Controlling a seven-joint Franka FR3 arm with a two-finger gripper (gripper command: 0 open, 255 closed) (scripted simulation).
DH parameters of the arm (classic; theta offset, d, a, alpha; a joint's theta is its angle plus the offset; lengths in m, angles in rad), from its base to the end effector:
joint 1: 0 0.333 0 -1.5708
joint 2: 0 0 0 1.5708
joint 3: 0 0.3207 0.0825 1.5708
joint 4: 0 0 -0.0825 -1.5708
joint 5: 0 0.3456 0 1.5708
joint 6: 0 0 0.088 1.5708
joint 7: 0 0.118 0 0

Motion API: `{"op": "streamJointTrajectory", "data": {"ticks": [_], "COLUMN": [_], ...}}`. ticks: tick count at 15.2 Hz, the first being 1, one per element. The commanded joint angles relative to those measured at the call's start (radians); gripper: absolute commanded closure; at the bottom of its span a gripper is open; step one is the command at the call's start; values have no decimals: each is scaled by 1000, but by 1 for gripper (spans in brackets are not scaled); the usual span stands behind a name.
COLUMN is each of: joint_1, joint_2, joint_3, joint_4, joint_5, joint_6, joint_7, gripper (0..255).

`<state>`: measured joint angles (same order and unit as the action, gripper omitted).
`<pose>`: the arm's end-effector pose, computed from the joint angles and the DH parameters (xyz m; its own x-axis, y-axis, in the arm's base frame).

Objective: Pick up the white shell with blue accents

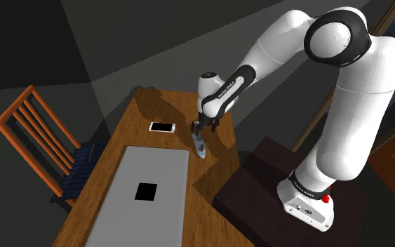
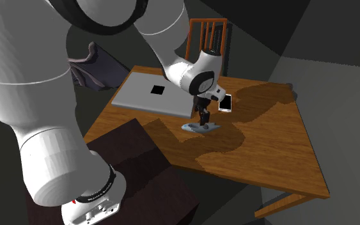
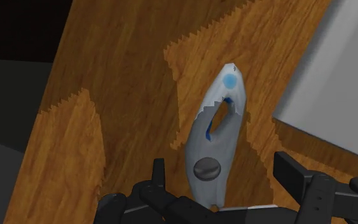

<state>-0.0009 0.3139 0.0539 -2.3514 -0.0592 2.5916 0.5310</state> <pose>0.4876 0.0273 0.2193 0.9076 -0.4160 -0.0577 -0.4138 -0.9092 0.0461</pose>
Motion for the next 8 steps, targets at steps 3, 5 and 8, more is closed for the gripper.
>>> {"op": "streamJointTrajectory", "data": {"ticks": [3,5,8], "joint_1": [6,8,10], "joint_2": [166,222,263], "joint_3": [-7,-9,-12], "joint_4": [92,127,140], "joint_5": [5,9,6], "joint_6": [58,73,101], "joint_7": [30,38,40], "gripper": [0,0,0]}}
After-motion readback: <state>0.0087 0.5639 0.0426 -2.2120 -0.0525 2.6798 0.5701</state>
